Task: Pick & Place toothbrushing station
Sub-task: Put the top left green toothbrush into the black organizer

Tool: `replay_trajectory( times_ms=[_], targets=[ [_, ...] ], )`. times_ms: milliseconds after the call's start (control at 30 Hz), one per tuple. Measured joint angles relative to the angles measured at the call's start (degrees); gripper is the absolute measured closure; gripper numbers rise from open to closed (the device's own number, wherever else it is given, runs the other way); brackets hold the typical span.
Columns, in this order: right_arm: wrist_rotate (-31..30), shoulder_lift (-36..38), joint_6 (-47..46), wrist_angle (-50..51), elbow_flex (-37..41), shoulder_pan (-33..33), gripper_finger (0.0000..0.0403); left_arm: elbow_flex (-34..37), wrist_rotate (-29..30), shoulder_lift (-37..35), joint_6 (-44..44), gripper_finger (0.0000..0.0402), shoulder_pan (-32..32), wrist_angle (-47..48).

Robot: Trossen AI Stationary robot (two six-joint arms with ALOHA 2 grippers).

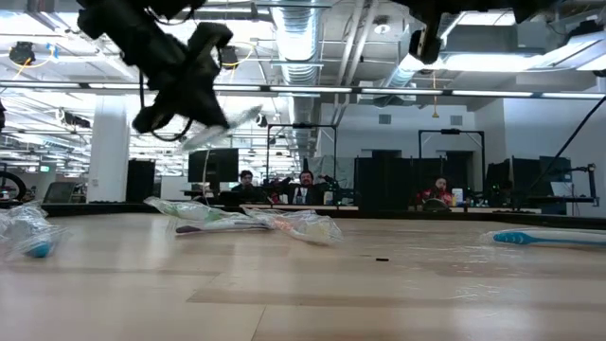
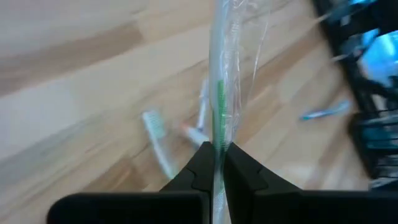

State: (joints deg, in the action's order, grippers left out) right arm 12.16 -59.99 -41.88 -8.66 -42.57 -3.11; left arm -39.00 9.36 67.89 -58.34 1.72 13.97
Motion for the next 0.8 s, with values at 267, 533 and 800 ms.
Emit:
replay_trajectory(
  times_ms=[267, 533, 800],
  targets=[
    [0.0, 0.0, -3.0, -4.3, 0.0, 0.0, 0.0403, 0.0, 0.7, 0.0, 6.2, 0.0396, 0.0, -16.0],
    [4.7, 0.0, -9.8, -8.2, 0.0, -0.4, 0.0403, 0.0, -1.9, 0.0, 12.2, 0.0396, 0.0, -30.1],
    [18.1, 0.0, -28.4, -13.7, 0.0, -4.9, 0.0403, 0.0, -5.5, 0.0, 15.1, 0.0396, 0.1, -33.4]
  ],
)
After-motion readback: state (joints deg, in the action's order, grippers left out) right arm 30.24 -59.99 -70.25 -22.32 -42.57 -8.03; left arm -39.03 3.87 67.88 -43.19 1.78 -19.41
